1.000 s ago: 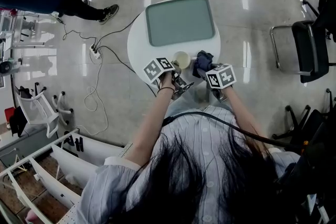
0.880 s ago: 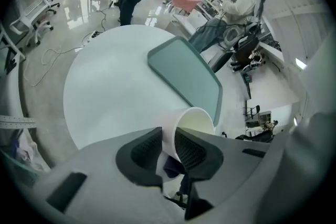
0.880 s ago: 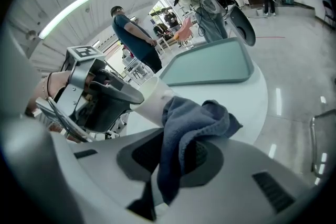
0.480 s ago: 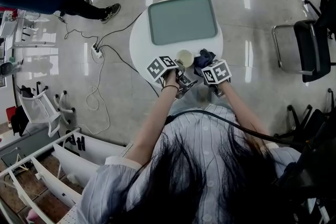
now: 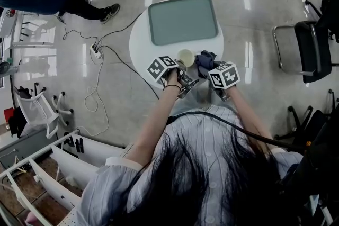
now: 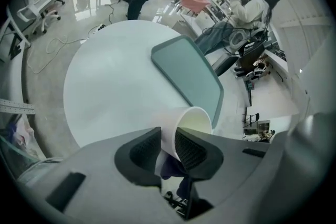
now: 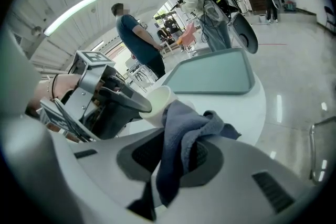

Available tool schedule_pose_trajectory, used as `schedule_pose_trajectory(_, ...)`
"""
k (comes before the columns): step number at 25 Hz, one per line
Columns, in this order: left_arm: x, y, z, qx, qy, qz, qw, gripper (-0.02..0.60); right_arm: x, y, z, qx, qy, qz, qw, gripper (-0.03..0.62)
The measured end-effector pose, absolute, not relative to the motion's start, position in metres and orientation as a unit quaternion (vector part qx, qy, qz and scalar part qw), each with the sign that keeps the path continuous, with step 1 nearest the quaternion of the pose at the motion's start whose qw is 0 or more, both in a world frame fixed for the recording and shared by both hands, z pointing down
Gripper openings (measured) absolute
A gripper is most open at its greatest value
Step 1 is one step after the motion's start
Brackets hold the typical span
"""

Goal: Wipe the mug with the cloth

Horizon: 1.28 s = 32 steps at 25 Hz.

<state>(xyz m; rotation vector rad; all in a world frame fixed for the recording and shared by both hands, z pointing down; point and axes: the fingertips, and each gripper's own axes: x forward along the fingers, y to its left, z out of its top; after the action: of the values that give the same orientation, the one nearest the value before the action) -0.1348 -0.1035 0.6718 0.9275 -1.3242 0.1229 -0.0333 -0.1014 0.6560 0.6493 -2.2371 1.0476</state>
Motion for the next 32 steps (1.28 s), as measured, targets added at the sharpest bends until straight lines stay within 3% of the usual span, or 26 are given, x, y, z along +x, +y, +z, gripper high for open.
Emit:
schedule_pose_trajectory(9,-0.115,-0.095,0.674,0.299,-0.561,-0.092,0.766,0.069,-0.042,-0.109,0.66,0.25,-0.84,0.392,0.28,0.08)
schedule_pose_trajectory(21,-0.093,-0.096,0.671,0.216,-0.511,-0.184,0.811,0.067,-0.049,-0.094,0.652,0.238,-0.843,0.399,0.272,0.08)
schedule_pose_trajectory(32,-0.082,-0.101,0.662,0.314,-0.487,-0.142,0.803,0.081,-0.042,-0.092,0.65,0.233,-0.844,0.402,0.268,0.08)
